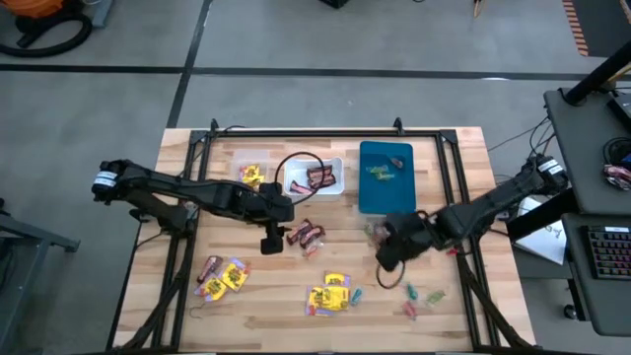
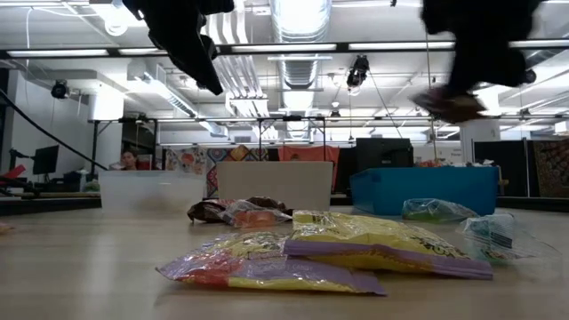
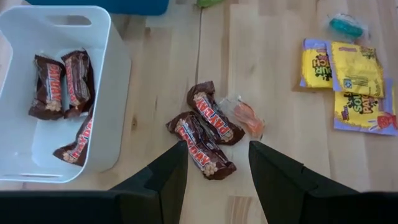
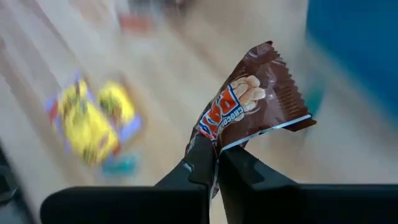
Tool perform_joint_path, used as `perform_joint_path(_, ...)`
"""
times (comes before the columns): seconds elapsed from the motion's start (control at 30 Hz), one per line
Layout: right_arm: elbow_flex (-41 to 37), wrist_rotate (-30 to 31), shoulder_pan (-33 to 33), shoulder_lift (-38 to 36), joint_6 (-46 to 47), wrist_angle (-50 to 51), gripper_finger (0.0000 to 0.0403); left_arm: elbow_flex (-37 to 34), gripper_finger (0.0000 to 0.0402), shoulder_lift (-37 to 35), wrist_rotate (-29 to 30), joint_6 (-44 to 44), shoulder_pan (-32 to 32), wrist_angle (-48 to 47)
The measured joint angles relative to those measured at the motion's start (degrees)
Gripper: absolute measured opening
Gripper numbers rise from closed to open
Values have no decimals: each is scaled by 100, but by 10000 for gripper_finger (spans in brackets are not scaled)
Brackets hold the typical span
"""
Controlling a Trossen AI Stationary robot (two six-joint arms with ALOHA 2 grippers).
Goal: Sort candy
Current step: Put the brown chocolate into the white bin
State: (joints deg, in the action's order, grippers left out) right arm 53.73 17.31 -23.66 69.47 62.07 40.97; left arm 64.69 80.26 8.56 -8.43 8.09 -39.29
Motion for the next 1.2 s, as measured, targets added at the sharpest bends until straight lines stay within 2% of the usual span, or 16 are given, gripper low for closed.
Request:
perform_joint_path(0.13, 25, 687, 618, 0, -1698, -849, 12, 0, 155, 47, -11, -235, 15, -179)
perform_joint_path(0.3, -130, 1234, 1377, 2, -3682, -2335, 12, 0, 155, 47, -15, -803, 109, -649)
perform_joint_path(0.4, -318, 1585, 1794, 2, -4608, -3355, 12, 0, 155, 47, -16, -1175, 208, -931)
perform_joint_path(0.5, -597, 1591, 2190, 2, -5231, -4465, 12, 0, 155, 47, -13, -1569, 340, -1185)
perform_joint_path(0.6, -832, 1528, 2470, 83, -5519, -5331, 12, 0, 155, 47, -17, -1932, 528, -1373)
perform_joint_path(0.83, -913, 1398, 2746, 719, -5765, -6135, 12, 0, 155, 47, -17, -2620, 1101, -1570)
perform_joint_path(1.07, -867, 1376, 2776, 1446, -5711, -6619, 15, 0, 155, 53, -63, -3644, 1578, -1946)
perform_joint_path(1.2, -754, 1391, 2790, 1686, -5707, -6621, 34, 0, 155, 53, -61, -4199, 1793, -2212)
